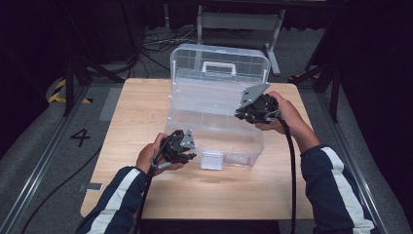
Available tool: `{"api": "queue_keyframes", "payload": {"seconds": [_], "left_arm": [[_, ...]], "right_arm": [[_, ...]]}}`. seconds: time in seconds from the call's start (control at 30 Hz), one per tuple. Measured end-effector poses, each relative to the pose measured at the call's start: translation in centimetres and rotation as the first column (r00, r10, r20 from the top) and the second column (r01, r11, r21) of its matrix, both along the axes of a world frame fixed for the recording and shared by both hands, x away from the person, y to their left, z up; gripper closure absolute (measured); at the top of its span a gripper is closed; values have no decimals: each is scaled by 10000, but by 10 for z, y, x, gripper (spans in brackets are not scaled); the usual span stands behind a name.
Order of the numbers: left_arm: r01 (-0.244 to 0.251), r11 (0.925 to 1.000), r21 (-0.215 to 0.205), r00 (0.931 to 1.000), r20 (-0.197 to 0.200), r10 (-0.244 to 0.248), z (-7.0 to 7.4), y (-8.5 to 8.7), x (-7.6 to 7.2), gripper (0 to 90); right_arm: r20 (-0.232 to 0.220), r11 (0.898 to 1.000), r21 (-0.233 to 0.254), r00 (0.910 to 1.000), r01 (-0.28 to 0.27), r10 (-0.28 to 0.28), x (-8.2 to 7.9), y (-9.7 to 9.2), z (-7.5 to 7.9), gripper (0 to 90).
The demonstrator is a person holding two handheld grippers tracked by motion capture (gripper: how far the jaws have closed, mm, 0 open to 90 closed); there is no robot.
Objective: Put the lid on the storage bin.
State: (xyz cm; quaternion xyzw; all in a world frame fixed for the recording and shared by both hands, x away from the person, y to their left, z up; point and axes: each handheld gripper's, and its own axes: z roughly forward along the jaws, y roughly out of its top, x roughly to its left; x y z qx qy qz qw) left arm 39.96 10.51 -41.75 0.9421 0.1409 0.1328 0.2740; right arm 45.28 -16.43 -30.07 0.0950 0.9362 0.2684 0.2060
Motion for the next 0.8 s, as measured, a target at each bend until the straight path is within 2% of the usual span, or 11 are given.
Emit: {"api": "queue_keyframes", "payload": {"seconds": [0.1, 0.2, 0.23, 0.37, 0.4, 0.5, 0.63, 0.7, 0.8], "left_arm": [[-32, 10000, -49, 10000, 6, 32, 0, 0, 0, 634], [-34, 9999, -107, 10000, -81, 34, 0, 1, 0, 636], [-34, 9999, -107, 10000, -81, 34, 0, 1, 0, 639], [34, 9986, -520, 9995, -326, -51, 1, 1, 1, 655], [34, 9986, -520, 9995, -326, -51, 1, 1, 1, 657], [50, 9995, -319, 10000, -69, -52, 0, -1, -1, 650], [17, 9993, -372, 10000, -5, -18, 0, -1, -2, 648], [19, 9989, -473, 10000, -24, -20, -1, -1, -2, 645], [-49, 9981, -609, 10000, -11, 48, -1, -1, -3, 643]], "right_arm": [[50, 9999, 119, 10000, 19, -20, -2, -1, -1, 832], [85, 9974, 726, 10000, 23, -30, -4, -7, -6, 826], [85, 9974, 726, 10000, 23, -30, -4, -7, -6, 826], [-27, 9874, 1581, 10000, 12, -8, -6, -14, -12, 824], [-27, 9874, 1581, 10000, 12, -8, -6, -14, -12, 824], [-84, 9800, 1989, 10000, -13, 30, -9, -16, -17, 823], [-62, 9729, 2310, 10000, -31, 47, -12, -18, -21, 821], [-37, 9641, 2656, 10000, -9, 20, -15, -20, -26, 817], [53, 9621, 2726, 10000, 29, -46, -19, -21, -28, 809]]}}
